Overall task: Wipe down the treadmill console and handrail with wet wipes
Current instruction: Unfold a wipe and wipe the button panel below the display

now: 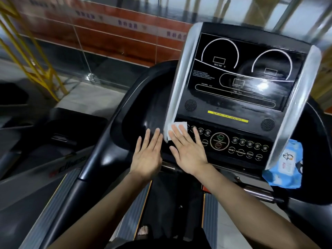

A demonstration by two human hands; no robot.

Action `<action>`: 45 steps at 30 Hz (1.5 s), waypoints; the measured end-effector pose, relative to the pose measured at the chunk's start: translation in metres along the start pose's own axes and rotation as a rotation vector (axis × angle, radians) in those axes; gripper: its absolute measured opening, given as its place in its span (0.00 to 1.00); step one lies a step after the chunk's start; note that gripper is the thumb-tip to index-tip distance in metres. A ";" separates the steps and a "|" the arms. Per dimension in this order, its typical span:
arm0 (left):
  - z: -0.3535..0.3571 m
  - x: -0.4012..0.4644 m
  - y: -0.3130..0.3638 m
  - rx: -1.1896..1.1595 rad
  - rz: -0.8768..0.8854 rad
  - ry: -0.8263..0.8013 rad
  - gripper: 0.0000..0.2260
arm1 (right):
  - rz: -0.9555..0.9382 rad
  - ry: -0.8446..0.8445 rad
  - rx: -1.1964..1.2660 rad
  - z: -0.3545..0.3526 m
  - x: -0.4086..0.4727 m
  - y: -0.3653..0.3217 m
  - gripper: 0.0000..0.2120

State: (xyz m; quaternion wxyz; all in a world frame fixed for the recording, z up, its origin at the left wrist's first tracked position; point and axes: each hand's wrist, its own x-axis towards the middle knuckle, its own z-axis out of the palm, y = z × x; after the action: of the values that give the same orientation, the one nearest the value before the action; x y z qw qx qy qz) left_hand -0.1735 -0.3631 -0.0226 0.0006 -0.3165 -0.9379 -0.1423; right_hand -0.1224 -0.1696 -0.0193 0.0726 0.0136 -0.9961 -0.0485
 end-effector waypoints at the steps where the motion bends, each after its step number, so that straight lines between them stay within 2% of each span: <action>1: 0.000 -0.001 -0.001 0.002 0.002 -0.005 0.32 | -0.008 0.008 -0.003 0.000 -0.001 0.001 0.28; 12: 0.006 0.003 0.029 0.026 0.065 0.007 0.34 | -0.109 -0.040 -0.073 0.002 -0.040 0.032 0.27; 32: 0.042 0.019 0.203 0.045 0.221 0.042 0.33 | 0.164 0.036 -0.001 0.009 -0.195 0.181 0.25; 45: 0.056 -0.012 0.250 0.017 0.169 0.037 0.31 | 0.217 0.077 -0.026 0.012 -0.234 0.202 0.27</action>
State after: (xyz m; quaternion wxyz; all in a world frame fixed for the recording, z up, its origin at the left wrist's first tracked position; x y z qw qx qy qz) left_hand -0.0104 -0.1652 -0.0106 0.0324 -0.3920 -0.9087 -0.1397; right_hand 0.1030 0.0405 -0.0445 0.1160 -0.0931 -0.9875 -0.0528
